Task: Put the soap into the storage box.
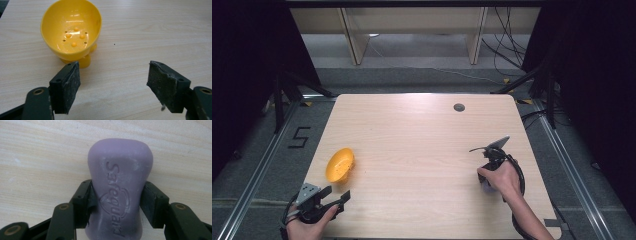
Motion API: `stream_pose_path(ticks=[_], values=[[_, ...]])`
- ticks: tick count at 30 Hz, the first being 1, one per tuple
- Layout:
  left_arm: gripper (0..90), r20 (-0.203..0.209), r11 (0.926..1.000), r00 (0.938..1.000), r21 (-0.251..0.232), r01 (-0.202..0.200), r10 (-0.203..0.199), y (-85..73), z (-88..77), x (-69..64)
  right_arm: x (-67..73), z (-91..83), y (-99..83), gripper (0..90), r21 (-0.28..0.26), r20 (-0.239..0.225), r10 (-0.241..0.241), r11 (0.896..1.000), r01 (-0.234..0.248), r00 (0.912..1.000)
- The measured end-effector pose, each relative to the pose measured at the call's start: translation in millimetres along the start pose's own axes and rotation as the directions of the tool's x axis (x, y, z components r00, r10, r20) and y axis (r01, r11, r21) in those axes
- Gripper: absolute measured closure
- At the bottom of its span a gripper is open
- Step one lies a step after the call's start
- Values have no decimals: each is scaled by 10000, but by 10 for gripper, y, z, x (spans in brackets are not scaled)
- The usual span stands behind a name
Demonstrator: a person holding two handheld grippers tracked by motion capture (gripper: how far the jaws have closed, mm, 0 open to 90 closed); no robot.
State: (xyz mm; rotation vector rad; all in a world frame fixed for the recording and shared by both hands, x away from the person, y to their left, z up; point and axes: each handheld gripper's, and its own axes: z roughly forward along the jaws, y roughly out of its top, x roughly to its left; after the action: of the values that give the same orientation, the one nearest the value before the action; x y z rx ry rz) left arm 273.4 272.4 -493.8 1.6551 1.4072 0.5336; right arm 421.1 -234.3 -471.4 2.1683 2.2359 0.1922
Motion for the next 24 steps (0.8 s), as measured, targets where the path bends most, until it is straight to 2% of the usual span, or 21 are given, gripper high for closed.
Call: stream_pose_path(ticks=[6,8,10,11,12,13,14,15,16,17,18,19,20,21,23,24], values=[[261,-47,10000,10000,47,-69,69,2,-5,-5,17,-5,8,497,124,170,-462,9989,460,9988],[262,-4,10000,10000,16,-91,91,1,-5,1,0,-1,3,497,49,90,-1177,9930,1177,9930],[263,-4,10000,10000,22,-85,85,0,-5,2,-9,-8,2,498,150,-417,-1792,9836,1800,9829],[263,-28,10000,10000,10,-93,93,-2,-6,0,1,-4,-10,498,-10,-114,-2236,9747,2236,9746],[263,-36,10000,10000,33,-88,88,-1,-6,-1,-2,-6,-18,498,-57,-167,-2554,9668,2553,9667],[263,-46,9999,10000,63,-84,84,0,-8,-2,-26,5,-13,498,-39,-648,-2790,9602,2794,9581],[264,-33,10000,10000,56,-82,82,-1,-6,-3,-21,9,-15,498,-54,-499,-2973,9547,2974,9535],[264,-29,9999,10000,69,-93,93,-1,-5,-2,-20,7,-25,498,-99,-491,-3355,9420,3355,9407],[264,-23,9999,9999,82,-110,110,-1,-5,-3,-3,9,-45,499,-189,-169,-3537,9353,3534,9352],[264,16,10000,10000,-11,-51,51,-4,2,-9,1,11,-50,498,-185,-136,-3938,9191,3935,9191],[265,37,10000,10000,-10,-55,55,-4,3,-9,3,25,-59,499,-389,-124,-4479,8936,4472,8940],[265,25,9999,9999,66,-128,127,-3,-2,-3,22,18,-76,499,-253,-142,-4580,8888,4576,8888],[266,35,9999,9999,60,-127,127,-4,-2,-4,40,3,-81,499,-11,-72,-4784,8781,4784,8781],[266,38,9999,9999,78,-136,136,-4,-4,-4,49,9,-93,499,-100,-18,-5009,8655,5009,8655],[266,37,9999,9999,48,-112,112,-6,1,-5,63,5,-117,499,-92,-76,-5576,8301,5575,8301],[266,17,9999,9999,35,-130,130,-6,2,-4,58,11,-113,499,-183,20,-5981,8013,5980,8014]])
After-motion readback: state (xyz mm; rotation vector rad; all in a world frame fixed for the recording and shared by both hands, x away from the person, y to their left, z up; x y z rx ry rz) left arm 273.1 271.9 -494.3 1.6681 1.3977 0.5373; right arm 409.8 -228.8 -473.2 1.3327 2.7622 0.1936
